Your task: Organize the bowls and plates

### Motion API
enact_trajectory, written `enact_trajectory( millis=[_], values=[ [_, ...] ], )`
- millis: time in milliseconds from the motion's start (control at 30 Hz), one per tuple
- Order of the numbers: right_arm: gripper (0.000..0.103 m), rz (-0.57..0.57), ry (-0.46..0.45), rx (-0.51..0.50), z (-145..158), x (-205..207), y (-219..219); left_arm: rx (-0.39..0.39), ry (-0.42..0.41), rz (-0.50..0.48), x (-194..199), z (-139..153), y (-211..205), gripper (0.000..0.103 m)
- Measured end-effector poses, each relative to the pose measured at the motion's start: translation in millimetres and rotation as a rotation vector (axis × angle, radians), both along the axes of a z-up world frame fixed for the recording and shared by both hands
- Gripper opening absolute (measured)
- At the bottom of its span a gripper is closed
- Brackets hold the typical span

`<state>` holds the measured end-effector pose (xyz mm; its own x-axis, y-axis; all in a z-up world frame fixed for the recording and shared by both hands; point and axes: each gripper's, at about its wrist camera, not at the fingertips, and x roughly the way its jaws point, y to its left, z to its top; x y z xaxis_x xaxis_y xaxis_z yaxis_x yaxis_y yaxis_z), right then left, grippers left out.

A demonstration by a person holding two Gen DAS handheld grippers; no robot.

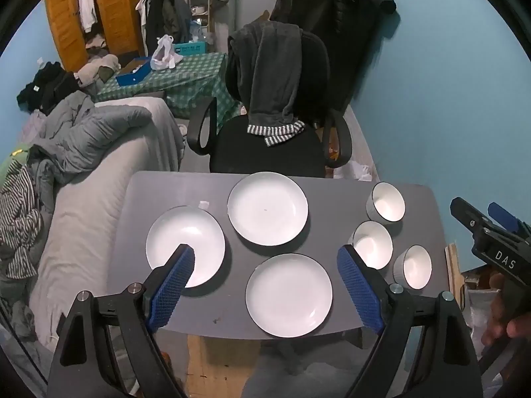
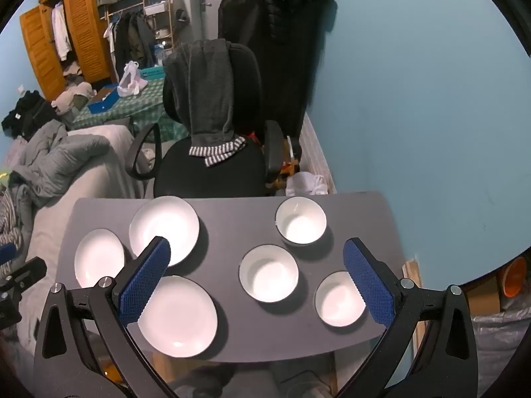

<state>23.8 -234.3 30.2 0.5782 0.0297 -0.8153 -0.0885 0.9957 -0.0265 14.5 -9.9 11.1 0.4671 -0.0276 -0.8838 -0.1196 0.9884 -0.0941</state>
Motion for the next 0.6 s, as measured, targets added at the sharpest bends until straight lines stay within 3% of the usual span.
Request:
enact_trajectory(
  millis=[600],
  values=[
    [0.102, 0.003, 0.006, 0.004, 1.7, 0.5, 5.6, -0.005, 0.009, -0.003, -2.3, -3.2, 8.4, 0.089]
  ],
)
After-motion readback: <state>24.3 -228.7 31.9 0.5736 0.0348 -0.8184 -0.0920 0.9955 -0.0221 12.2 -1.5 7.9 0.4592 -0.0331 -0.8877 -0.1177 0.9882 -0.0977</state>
